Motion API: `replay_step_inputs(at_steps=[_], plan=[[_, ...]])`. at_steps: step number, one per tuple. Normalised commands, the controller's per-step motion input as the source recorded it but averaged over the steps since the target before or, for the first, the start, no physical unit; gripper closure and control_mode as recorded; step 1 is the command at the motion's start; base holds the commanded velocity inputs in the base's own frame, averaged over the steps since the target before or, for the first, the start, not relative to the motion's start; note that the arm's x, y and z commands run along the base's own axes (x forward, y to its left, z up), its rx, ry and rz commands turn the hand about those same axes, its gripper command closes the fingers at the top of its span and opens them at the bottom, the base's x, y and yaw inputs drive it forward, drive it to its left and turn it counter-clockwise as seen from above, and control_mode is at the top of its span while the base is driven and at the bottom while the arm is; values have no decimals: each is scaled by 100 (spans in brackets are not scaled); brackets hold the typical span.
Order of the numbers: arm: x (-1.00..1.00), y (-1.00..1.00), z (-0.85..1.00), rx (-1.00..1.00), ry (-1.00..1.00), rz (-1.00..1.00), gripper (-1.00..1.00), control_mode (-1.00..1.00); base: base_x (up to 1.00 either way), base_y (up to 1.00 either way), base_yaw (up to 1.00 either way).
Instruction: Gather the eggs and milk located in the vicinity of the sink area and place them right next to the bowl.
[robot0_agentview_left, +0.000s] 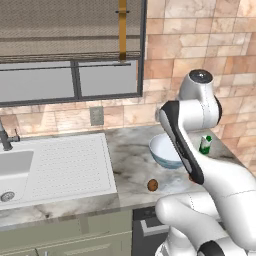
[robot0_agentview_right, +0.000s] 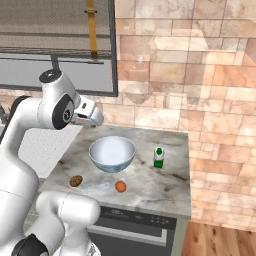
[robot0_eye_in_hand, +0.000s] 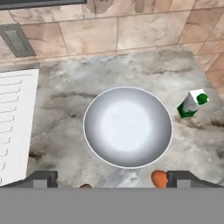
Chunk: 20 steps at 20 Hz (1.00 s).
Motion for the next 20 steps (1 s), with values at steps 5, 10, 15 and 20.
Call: replay_step_inputs(at_steps=[5, 10, 15, 20], plan=[[-3, 2, -14, 0, 6, -5, -100, -100, 0, 0, 0], [-5, 4, -15, 3, 12, -1, -100, -100, 0, 0, 0], [-6, 10, -17, 7, 14, 0, -100, -100, 0, 0, 0], [-6, 13, -17, 10, 13, -1, -100, -100, 0, 0, 0]])
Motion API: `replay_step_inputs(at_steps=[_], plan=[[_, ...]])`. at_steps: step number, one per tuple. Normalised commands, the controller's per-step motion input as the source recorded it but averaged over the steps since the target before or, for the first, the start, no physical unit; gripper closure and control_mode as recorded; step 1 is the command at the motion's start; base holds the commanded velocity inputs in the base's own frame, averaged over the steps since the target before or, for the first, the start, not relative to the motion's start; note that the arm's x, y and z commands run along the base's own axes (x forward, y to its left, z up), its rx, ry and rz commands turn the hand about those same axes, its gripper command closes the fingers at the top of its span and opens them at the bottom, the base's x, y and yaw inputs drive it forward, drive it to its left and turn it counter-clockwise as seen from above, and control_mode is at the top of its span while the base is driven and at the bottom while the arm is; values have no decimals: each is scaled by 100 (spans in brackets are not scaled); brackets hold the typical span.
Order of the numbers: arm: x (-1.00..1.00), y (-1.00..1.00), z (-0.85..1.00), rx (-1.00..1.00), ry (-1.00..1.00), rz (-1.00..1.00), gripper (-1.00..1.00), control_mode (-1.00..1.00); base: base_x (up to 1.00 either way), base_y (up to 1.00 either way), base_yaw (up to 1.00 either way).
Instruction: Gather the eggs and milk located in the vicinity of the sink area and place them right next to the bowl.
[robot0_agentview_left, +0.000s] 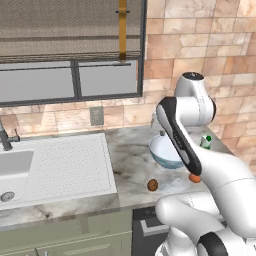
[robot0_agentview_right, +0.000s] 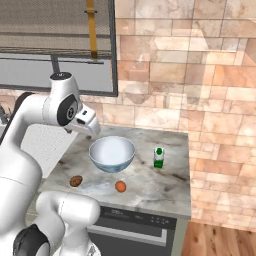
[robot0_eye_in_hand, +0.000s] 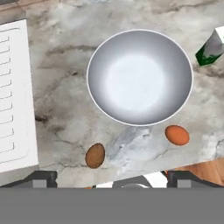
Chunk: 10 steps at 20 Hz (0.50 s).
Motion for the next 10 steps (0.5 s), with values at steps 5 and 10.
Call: replay_step_inputs(at_steps=[5, 10], plan=[[-13, 15, -12, 8, 10, -3, -100, -100, 0, 0, 0], [-10, 5, -20, 7, 4, -5, -100, -100, 0, 0, 0]])
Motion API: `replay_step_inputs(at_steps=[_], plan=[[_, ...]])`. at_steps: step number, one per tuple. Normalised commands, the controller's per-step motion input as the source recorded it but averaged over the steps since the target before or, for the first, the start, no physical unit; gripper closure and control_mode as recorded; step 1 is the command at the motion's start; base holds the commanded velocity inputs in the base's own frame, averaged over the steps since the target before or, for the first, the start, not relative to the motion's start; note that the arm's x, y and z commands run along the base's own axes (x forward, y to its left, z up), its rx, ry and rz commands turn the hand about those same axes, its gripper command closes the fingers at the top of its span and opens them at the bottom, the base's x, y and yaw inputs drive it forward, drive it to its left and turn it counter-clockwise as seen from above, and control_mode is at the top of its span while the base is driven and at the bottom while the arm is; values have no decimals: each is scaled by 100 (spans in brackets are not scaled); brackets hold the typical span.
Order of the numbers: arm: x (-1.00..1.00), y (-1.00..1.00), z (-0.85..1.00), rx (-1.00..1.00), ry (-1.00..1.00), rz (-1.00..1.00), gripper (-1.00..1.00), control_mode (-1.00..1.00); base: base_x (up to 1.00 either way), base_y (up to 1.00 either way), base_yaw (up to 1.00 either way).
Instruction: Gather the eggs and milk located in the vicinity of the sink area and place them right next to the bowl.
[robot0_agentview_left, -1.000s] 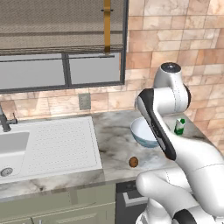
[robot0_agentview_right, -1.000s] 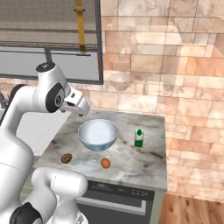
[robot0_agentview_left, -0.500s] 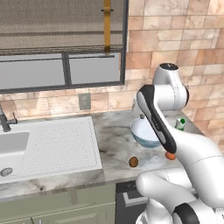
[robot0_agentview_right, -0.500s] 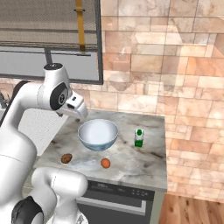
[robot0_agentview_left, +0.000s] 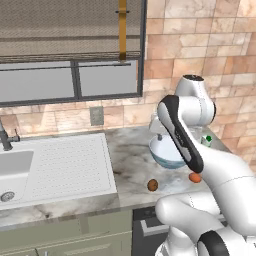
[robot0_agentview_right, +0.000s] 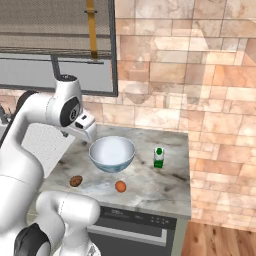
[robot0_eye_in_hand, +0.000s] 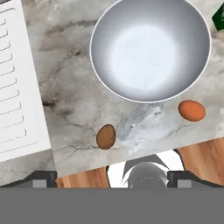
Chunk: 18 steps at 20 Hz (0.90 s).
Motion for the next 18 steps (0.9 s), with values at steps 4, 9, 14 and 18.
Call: replay_step_inputs(at_steps=[4, 9, 14, 18], plan=[[0, 0, -24, 9, 6, -6, -100, -100, 0, 0, 0], [0, 1, -31, 5, 6, -4, -100, -100, 0, 0, 0], [0, 8, -36, 0, 5, -2, -100, -100, 0, 0, 0], [0, 16, -34, 0, 3, 0, -100, -100, 0, 0, 0]])
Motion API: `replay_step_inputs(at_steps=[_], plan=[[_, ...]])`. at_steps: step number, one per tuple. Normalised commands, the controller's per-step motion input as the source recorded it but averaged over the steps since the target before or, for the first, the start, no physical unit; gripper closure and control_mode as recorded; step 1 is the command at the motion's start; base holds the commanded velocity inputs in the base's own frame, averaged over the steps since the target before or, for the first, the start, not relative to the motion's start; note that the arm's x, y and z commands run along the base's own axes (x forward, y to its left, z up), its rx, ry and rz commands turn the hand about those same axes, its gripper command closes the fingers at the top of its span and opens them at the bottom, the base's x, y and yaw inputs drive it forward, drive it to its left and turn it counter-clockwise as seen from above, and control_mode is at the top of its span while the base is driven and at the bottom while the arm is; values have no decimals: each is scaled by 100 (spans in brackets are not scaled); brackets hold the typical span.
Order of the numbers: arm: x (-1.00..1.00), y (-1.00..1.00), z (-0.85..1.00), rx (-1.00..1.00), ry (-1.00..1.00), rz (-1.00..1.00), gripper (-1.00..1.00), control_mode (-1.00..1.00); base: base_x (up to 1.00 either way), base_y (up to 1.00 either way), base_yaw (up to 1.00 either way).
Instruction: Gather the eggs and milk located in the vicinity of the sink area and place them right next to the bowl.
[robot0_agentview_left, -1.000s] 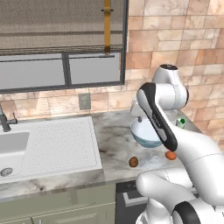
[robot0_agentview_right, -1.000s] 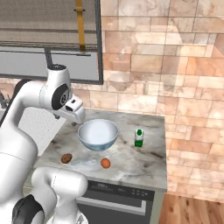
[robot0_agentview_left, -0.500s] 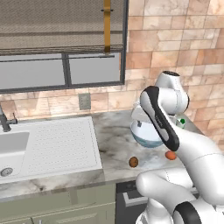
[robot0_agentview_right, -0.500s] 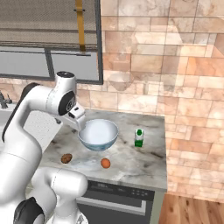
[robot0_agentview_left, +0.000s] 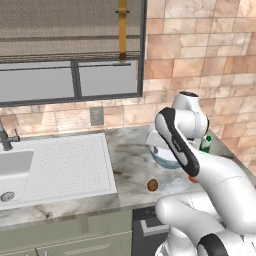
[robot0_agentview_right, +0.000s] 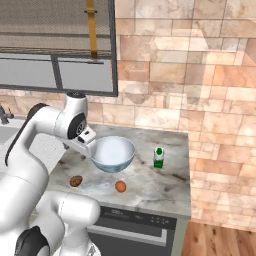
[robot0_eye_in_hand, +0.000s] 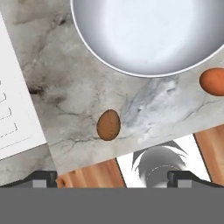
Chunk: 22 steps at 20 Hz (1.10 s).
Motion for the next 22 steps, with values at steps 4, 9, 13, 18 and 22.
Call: replay_step_inputs(at_steps=[4, 9, 13, 18, 22], plan=[[0, 20, -32, 0, 0, 0, -100, -100, 0, 0, 0], [10, 6, -32, 0, 2, 0, -100, -100, 0, 0, 0], [24, 0, -37, 0, 3, 0, -100, -100, 0, 0, 0], [31, 0, -35, 0, 8, 0, -100, -100, 0, 0, 0], [19, 0, -32, 0, 8, 0, -100, -100, 0, 0, 0]])
